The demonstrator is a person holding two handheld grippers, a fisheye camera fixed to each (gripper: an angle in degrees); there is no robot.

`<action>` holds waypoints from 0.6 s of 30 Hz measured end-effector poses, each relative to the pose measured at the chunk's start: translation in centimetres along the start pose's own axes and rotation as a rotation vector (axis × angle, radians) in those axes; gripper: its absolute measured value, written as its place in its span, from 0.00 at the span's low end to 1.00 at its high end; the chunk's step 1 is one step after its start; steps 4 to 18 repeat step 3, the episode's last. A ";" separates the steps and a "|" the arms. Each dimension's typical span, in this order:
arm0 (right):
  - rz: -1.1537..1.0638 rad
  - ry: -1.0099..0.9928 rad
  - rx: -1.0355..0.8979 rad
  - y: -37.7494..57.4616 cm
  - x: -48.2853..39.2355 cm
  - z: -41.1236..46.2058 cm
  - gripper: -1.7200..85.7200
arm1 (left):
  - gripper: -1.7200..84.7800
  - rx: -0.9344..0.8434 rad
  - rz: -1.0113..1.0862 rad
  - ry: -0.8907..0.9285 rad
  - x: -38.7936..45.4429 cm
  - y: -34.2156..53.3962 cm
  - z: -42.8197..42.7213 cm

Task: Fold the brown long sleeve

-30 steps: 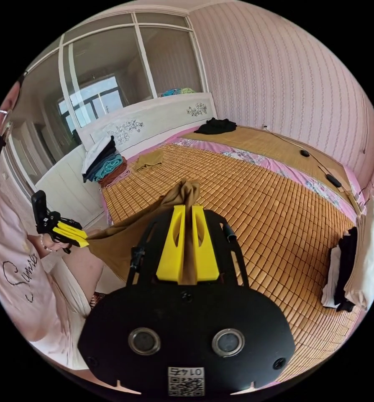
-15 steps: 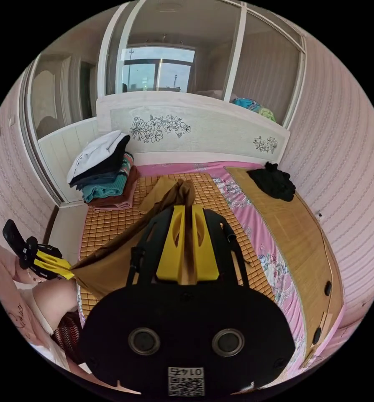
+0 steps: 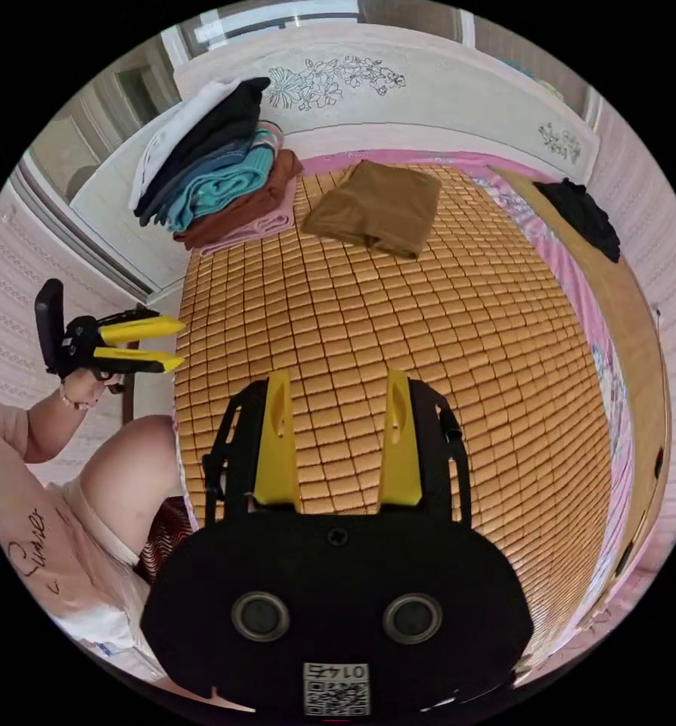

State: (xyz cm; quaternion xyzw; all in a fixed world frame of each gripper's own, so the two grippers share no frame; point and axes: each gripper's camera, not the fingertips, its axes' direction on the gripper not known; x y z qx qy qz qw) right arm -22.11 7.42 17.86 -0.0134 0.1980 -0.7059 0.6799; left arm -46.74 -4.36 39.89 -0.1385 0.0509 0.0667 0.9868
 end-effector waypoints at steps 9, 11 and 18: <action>0.190 0.016 -0.060 15.4 -3.0 -2.9 0.21 | 0.15 -0.023 0.094 0.125 6.3 2.9 -1.1; 0.190 0.016 -0.060 15.4 -3.0 -2.9 0.21 | 0.15 -0.023 0.094 0.125 6.3 2.9 -1.1; 0.190 0.016 -0.060 15.4 -3.0 -2.9 0.21 | 0.15 -0.023 0.094 0.125 6.3 2.9 -1.1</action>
